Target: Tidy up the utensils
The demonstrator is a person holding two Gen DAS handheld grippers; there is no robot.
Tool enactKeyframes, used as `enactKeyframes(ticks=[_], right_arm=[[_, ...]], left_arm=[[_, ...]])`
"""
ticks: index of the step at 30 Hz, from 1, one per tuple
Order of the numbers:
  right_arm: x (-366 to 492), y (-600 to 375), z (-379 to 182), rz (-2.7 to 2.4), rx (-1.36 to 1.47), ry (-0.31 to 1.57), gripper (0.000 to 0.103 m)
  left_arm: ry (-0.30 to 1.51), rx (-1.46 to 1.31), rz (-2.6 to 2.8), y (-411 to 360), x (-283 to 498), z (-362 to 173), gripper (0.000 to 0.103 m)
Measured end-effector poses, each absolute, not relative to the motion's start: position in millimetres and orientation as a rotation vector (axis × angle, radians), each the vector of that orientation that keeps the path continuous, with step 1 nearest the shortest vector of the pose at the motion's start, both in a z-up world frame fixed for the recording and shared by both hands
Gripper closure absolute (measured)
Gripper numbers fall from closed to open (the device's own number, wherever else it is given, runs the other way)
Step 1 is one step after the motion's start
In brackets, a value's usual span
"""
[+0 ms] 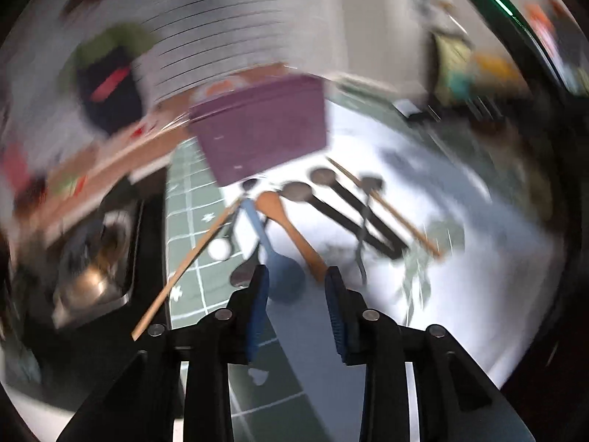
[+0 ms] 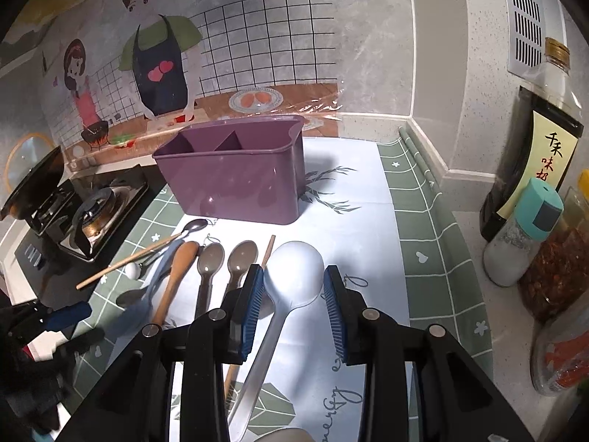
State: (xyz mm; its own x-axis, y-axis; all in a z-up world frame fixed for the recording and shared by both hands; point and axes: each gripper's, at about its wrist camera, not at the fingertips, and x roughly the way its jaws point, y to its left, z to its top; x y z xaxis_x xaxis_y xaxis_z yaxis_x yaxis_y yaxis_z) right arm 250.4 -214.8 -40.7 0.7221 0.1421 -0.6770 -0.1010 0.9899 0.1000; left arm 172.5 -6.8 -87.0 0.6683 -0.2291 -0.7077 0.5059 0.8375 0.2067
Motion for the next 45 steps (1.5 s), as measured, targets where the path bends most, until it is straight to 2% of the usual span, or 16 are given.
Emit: enactKeyframes(ticks=[8,10,12,15,27,33,40,45], right_arm=[[248.4,-211.7,-44.0,0.139,0.043,0.769,0.072],[248.0,-211.2,-43.6,0.137,0.043,0.77,0.072],[247.7,-210.9,-43.8,0.14,0.041,0.768,0.072],[247.7,-208.6,-43.2,0.14,0.034,0.768,0.072],[250.3,-212.5,-25.4,0.238,0.172,0.76,0.072],[248.4,-201.9,-6.0,0.243,0.128,0.723,0.072],[256.7,-200.1,11.0,0.203,0.088,0.686,0.072],[263.2,-200.1,19.8,0.194,0.08,0.669,0.072]], left_arm=[[0.789,0.514,-0.386,-17.9,191.3,-103.5,0.071],[0.807,0.531,-0.373,-17.6,195.0,-108.4,0.076],[0.826,0.531,-0.376,-16.3,200.2,-113.5,0.09],[0.837,0.488,-0.379,-11.8,206.6,-113.4,0.095],[0.852,-0.086,-0.36,33.1,243.4,-45.1,0.095],[0.83,-0.188,-0.394,43.3,247.6,-10.0,0.097],[0.902,-0.365,-0.424,72.9,272.0,21.0,0.099],[0.859,-0.363,-0.429,78.2,275.9,46.0,0.099]])
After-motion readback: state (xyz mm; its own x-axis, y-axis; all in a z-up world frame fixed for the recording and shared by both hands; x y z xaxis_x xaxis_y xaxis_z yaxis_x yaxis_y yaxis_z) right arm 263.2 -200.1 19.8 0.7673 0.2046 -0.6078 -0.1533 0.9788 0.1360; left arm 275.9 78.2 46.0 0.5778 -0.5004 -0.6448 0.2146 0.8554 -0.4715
